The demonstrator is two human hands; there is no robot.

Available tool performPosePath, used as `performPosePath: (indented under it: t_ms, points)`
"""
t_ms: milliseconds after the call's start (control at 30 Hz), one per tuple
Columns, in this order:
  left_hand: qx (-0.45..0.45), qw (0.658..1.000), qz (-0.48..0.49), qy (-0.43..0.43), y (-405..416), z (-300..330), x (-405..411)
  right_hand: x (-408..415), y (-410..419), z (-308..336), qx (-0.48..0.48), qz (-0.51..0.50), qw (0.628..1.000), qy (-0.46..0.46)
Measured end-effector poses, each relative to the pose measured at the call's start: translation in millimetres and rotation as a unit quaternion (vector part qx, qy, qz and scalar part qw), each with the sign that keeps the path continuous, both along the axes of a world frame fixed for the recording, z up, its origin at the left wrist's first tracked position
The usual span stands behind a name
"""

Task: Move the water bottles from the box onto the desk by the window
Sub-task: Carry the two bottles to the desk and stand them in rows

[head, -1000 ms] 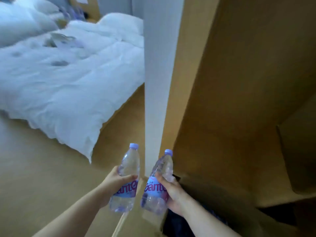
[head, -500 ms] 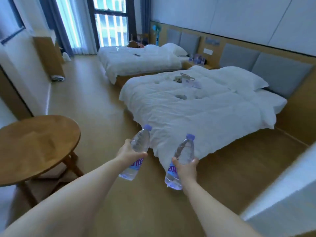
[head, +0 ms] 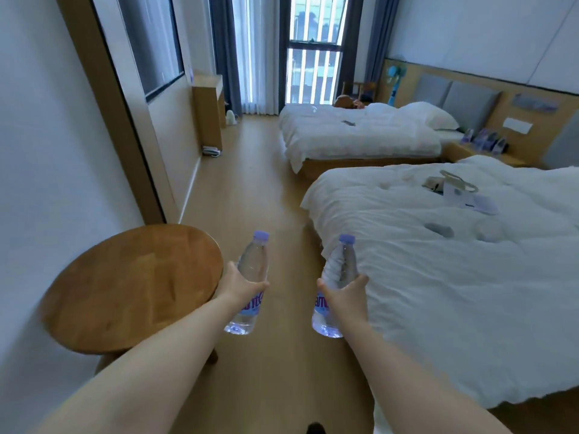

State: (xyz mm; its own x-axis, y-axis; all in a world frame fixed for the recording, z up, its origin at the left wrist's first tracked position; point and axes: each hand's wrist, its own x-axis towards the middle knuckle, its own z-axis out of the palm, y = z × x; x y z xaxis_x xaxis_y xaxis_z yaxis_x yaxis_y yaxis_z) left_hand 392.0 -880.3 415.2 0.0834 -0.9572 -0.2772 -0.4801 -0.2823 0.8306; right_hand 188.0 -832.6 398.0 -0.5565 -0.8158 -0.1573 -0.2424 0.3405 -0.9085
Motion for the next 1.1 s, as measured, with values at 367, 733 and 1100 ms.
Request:
performPosePath:
  t_ms: [367,733,1100]
  points:
    - [-0.020,0.994,0.109,0.000,-211,22,-50,-37,-250,30,-0.014,0.149,0.987,0.055]
    - [-0.015,0.986,0.163,0.024,-450,8,-39,-31,-499,9,0.002,0.168,0.983,0.068]
    - [-0.017,0.988,0.148,0.048,-727,27,-23,-20,-763,31,0.014,0.134,0.989,0.064]
